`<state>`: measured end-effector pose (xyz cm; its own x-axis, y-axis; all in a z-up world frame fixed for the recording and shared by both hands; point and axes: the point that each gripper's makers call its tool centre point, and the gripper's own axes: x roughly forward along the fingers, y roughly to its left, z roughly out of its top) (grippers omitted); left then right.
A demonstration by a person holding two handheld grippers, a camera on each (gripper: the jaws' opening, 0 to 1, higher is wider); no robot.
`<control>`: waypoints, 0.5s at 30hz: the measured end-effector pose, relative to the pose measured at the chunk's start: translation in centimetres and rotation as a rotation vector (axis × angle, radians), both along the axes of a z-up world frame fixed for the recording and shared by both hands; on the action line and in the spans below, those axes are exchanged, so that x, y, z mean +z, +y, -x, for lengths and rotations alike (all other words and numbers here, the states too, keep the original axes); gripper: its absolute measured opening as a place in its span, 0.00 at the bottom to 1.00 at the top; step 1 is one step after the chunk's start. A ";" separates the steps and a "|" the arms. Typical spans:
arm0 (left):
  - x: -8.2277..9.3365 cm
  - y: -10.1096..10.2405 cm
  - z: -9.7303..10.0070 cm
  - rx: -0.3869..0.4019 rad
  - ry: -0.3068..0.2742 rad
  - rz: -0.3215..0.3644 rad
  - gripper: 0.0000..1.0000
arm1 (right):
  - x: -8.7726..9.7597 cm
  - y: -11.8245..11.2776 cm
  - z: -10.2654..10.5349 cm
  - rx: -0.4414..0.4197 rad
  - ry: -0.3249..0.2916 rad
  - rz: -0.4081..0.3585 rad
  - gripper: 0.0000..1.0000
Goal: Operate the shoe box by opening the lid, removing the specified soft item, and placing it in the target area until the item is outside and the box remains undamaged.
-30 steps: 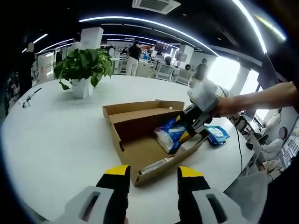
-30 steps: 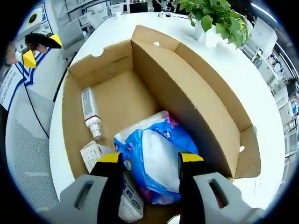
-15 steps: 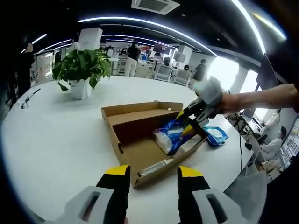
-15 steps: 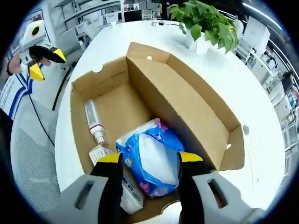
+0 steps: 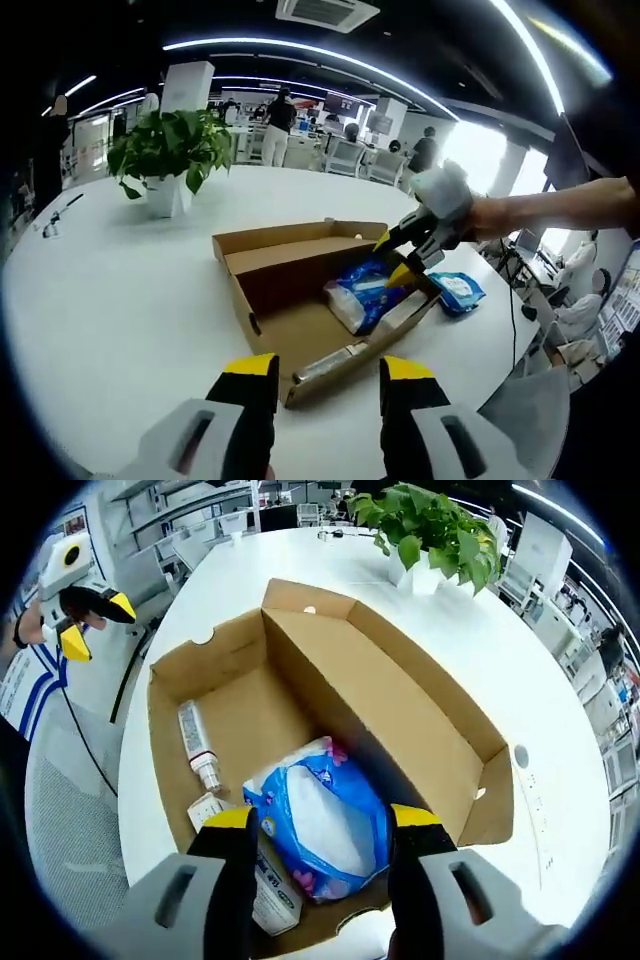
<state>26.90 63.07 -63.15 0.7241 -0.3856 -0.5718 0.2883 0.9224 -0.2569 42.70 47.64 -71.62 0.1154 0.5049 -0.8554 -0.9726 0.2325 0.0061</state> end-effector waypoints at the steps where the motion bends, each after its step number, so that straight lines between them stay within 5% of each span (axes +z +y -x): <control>1: 0.0 0.2 0.0 0.002 0.002 0.000 0.41 | -0.3 0.1 0.3 0.009 0.008 0.007 0.51; 15: 0.1 1.5 0.1 0.046 0.004 0.005 0.41 | -3.5 0.4 0.0 0.069 0.048 0.107 0.64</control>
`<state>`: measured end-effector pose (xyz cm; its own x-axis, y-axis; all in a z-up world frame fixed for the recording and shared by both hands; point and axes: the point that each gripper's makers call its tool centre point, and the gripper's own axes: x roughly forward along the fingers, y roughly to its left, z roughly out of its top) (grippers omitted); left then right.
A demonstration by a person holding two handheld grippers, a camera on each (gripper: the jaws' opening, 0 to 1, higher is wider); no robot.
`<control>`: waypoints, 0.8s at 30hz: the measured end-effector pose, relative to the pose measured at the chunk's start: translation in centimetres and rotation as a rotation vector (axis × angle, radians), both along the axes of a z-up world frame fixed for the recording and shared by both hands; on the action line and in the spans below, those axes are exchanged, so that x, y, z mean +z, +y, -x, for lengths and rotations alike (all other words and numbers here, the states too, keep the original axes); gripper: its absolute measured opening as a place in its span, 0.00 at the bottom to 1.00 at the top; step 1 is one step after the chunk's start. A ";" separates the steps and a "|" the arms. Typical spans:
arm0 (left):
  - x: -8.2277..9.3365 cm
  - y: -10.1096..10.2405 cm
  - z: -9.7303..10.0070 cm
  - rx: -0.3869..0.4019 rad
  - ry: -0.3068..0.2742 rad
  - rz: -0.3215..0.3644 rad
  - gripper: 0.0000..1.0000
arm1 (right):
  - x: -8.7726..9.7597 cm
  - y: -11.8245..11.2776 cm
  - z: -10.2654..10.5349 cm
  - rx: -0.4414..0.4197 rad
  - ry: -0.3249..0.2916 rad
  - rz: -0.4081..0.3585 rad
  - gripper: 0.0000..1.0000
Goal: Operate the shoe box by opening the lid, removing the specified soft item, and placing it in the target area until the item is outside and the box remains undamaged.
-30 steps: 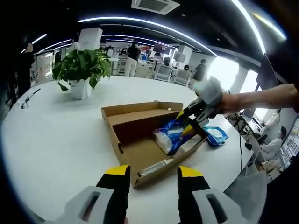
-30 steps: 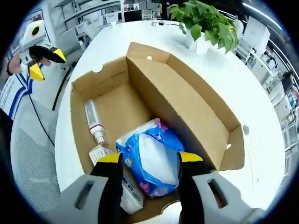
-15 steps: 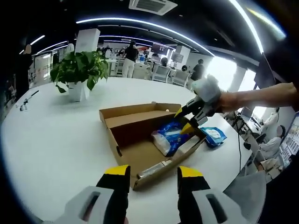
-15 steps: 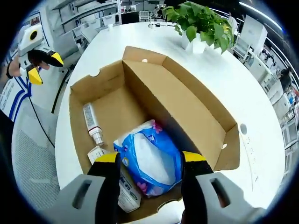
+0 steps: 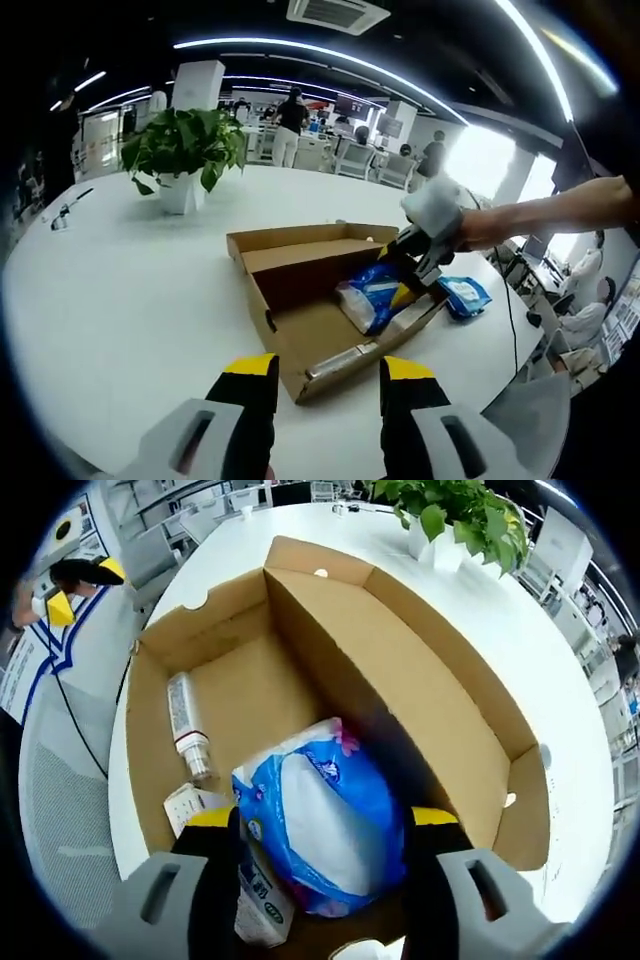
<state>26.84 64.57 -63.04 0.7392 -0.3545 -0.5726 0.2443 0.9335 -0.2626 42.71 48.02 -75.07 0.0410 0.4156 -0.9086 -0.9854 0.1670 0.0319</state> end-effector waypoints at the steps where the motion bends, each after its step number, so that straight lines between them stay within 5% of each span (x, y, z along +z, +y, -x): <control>1: -0.1 0.1 0.0 0.001 0.002 0.000 0.41 | -0.1 0.0 0.1 0.005 0.000 0.005 0.64; 12: -0.4 -0.3 -0.2 -0.006 0.013 -0.009 0.41 | -1.6 -0.4 0.7 0.146 -0.055 0.100 0.61; 24: -0.2 -0.2 -0.2 -0.012 0.024 -0.019 0.40 | -4.5 0.0 0.0 0.189 -0.056 0.147 0.61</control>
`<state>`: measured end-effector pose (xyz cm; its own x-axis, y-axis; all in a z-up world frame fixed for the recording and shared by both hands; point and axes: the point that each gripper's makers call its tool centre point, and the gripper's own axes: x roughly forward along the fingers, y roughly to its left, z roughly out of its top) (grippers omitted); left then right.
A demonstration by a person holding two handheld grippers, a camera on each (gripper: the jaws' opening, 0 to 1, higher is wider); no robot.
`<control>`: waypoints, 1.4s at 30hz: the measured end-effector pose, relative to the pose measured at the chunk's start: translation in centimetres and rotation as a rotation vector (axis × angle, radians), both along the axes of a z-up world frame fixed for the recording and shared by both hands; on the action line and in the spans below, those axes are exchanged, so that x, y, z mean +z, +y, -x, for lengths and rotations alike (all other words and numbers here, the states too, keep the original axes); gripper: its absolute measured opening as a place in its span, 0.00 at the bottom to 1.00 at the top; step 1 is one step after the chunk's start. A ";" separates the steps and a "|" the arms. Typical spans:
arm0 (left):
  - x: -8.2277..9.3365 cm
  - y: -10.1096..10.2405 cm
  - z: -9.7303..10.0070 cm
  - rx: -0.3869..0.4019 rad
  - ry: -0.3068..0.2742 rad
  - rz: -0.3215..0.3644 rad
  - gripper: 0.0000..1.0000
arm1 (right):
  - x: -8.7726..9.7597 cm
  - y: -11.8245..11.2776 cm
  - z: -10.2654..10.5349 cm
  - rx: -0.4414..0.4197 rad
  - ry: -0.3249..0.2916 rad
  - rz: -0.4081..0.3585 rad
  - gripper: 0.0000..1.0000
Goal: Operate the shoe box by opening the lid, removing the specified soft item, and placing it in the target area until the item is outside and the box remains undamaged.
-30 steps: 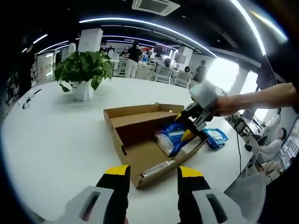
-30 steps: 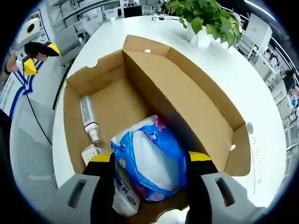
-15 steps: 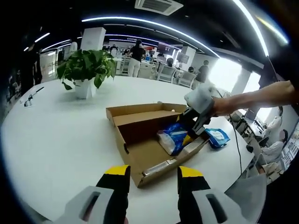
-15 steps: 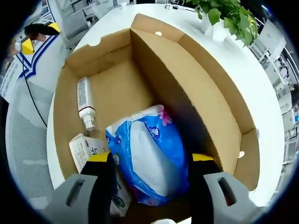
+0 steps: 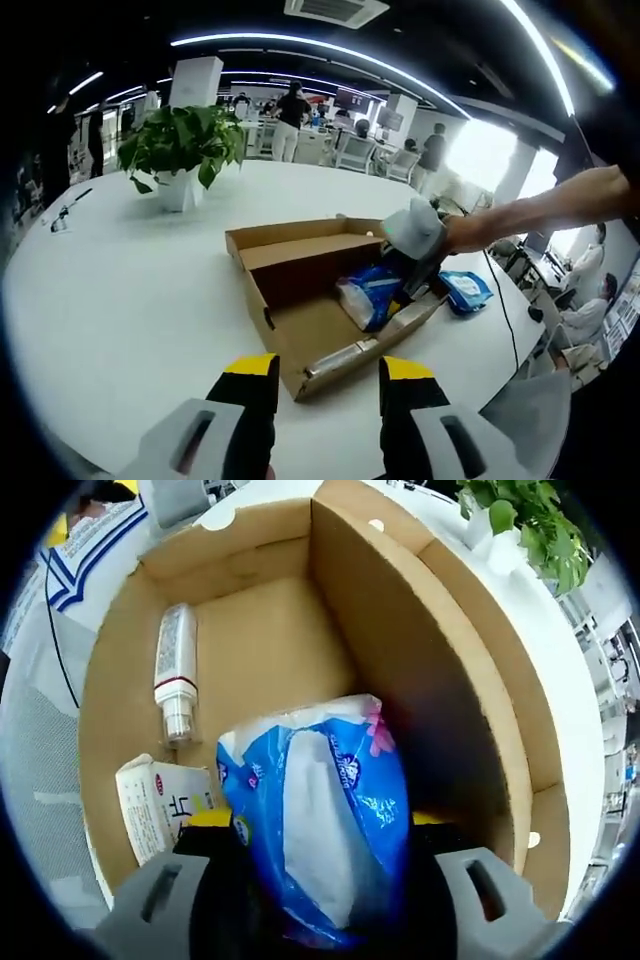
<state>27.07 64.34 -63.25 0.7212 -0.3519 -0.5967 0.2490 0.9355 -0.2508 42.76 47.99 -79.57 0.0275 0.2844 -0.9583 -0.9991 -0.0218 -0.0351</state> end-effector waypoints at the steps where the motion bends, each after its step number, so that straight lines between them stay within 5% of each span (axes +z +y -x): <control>1: 0.0 -0.1 0.0 -0.002 0.001 0.000 0.40 | 0.2 0.0 -0.1 -0.004 0.005 -0.002 0.61; 6: -0.2 -0.8 0.0 0.000 0.003 0.020 0.40 | 0.5 0.1 0.5 0.002 0.006 -0.031 0.61; 14: -0.5 -1.2 0.5 0.001 0.014 0.030 0.39 | 0.8 0.1 1.5 -0.036 0.004 -0.065 0.38; 22: 0.0 -0.4 0.9 0.020 0.011 0.032 0.39 | 1.4 0.1 1.1 -0.052 -0.019 -0.114 0.29; 42: 0.9 -0.3 1.2 0.030 -0.005 0.056 0.38 | 5.6 0.7 0.0 -0.105 -0.066 -0.211 0.25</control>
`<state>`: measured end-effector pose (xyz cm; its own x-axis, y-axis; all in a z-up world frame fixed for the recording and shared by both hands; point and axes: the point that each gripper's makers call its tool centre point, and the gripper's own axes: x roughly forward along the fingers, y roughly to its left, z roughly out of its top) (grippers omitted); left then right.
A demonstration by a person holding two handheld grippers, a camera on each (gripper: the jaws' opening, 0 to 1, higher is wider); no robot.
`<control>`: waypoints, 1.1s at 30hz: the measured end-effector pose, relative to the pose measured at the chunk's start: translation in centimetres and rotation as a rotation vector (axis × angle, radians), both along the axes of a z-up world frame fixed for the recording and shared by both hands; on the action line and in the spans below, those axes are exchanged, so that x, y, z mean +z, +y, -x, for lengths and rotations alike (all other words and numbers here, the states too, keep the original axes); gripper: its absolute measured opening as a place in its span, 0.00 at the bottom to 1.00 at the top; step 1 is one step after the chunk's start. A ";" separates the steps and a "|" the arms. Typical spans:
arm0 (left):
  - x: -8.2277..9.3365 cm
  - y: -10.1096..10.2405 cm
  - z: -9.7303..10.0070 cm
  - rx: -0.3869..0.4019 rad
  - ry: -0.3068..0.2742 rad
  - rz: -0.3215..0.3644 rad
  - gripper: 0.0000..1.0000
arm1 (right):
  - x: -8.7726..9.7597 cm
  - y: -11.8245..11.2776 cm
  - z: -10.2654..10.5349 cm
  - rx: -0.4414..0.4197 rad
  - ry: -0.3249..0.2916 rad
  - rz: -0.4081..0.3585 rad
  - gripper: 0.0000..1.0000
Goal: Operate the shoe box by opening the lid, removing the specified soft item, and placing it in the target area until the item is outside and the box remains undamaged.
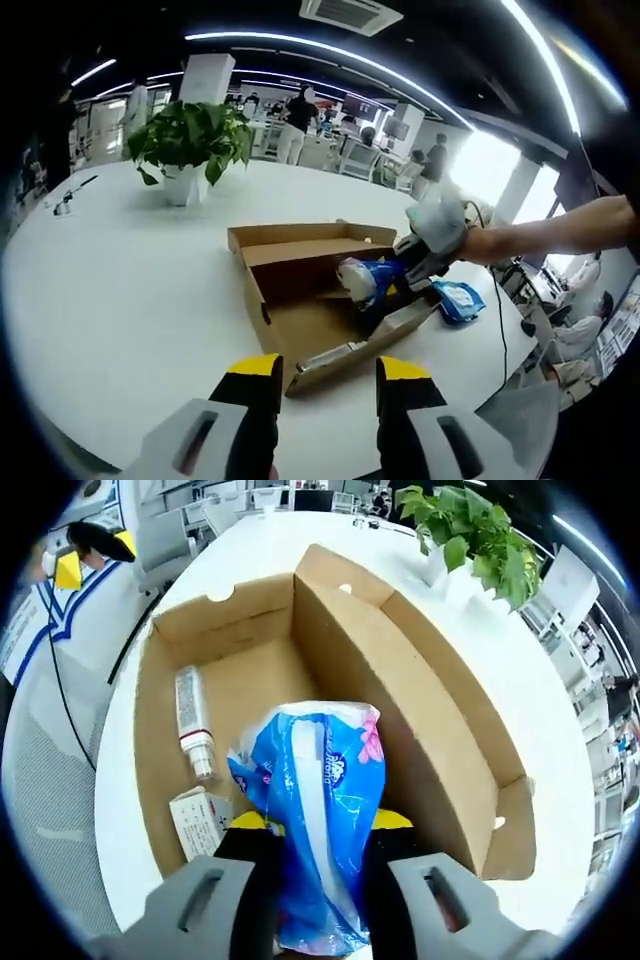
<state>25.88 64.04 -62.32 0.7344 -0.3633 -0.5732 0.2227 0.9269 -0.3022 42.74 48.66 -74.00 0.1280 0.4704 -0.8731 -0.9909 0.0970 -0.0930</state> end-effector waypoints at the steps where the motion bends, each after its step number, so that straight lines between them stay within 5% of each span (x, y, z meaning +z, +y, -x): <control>1: 0.0 0.0 0.0 -0.003 -0.002 0.000 0.38 | 0.3 0.0 0.0 0.003 -0.007 -0.001 0.25; 19: 0.9 -1.2 -1.5 -0.072 -0.027 -0.010 0.38 | 5.3 -0.5 -0.1 -0.032 -0.080 -0.067 0.25; 33: 1.4 -4.4 -1.8 -0.166 -0.027 -0.016 0.41 | 8.8 -2.7 -0.8 -0.063 -0.132 -0.101 0.25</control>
